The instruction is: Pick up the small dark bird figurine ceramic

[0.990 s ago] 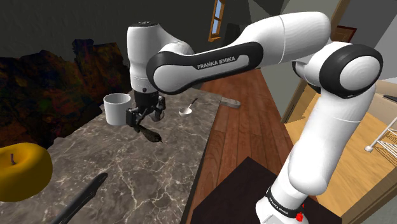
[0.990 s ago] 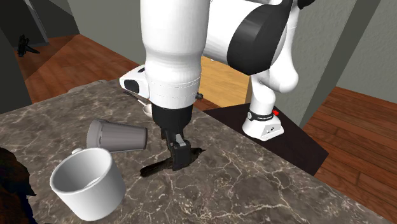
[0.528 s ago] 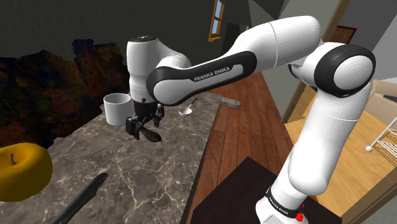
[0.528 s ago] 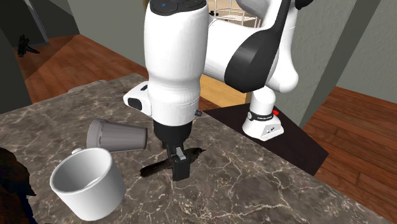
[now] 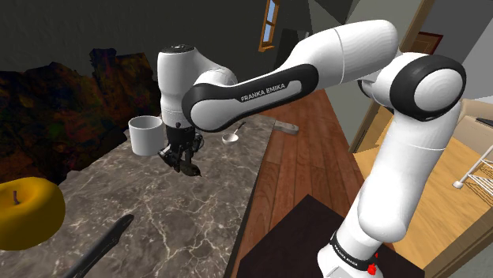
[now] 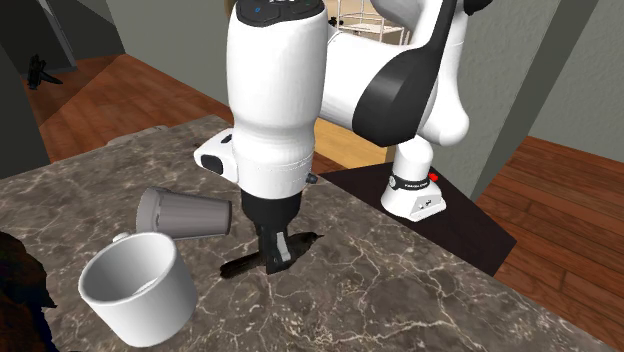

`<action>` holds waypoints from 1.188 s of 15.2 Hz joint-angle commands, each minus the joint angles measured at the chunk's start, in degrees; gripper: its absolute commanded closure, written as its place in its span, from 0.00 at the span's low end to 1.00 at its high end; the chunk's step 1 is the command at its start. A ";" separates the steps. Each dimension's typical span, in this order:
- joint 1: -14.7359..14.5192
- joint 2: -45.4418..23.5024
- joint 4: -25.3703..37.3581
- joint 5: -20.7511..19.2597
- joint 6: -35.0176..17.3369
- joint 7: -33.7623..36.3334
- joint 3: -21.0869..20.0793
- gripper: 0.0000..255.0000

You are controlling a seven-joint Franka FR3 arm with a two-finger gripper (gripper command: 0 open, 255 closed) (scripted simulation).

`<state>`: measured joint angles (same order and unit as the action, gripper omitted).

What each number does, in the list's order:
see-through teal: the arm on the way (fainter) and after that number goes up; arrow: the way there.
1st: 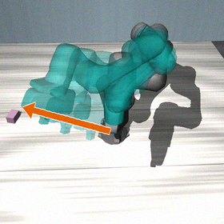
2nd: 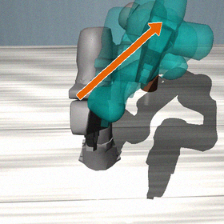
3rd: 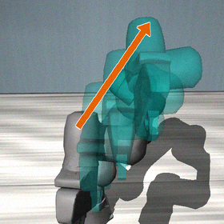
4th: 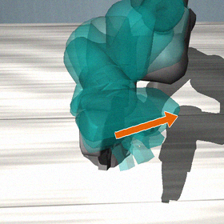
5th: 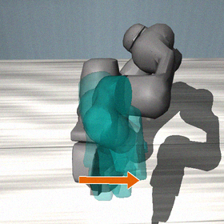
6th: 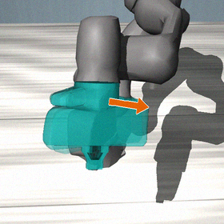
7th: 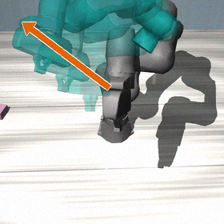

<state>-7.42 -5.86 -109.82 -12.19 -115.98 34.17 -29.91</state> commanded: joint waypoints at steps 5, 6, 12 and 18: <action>0.04 0.68 1.48 0.61 2.09 -0.62 -0.08 1.00; 0.05 0.88 2.04 0.78 2.80 -0.81 -0.09 1.00; 0.08 1.77 5.68 1.57 7.12 -1.78 -0.18 1.00; 0.04 2.15 9.22 1.98 10.93 -2.45 -0.24 1.00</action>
<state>-7.37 -3.70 -101.08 -10.23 -105.54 31.79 -30.14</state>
